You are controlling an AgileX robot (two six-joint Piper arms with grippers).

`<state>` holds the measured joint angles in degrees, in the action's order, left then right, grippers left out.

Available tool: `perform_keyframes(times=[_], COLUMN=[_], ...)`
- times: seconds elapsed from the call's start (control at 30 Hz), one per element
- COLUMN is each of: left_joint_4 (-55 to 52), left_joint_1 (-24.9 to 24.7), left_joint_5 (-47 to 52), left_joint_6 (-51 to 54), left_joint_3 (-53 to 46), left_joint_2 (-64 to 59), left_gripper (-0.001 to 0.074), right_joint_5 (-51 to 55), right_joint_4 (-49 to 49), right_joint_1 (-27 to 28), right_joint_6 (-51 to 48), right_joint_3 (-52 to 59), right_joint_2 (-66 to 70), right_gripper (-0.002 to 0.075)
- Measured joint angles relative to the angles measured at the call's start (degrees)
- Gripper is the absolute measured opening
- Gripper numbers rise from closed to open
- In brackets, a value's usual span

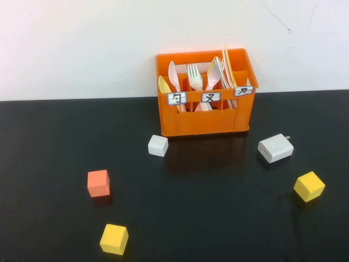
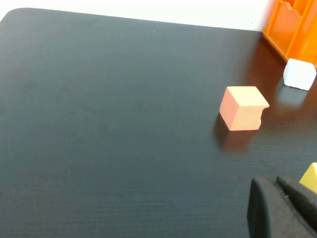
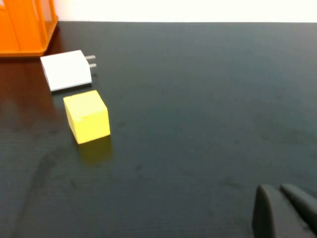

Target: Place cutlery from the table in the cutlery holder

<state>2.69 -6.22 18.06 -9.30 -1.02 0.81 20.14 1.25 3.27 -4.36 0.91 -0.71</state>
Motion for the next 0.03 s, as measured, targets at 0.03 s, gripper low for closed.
perform_keyframes(times=[0.03], left_joint_4=[0.0], left_joint_1=[0.0], left_joint_5=[0.0], left_joint_6=[0.0], left_joint_3=[0.0], left_joint_2=[0.0], left_gripper=[-0.0001], right_joint_5=[0.0], right_joint_4=[0.0], right_joint_1=[0.0], right_joint_6=[0.0], right_joint_3=[0.0], right_joint_2=[0.0], right_gripper=[-0.0002])
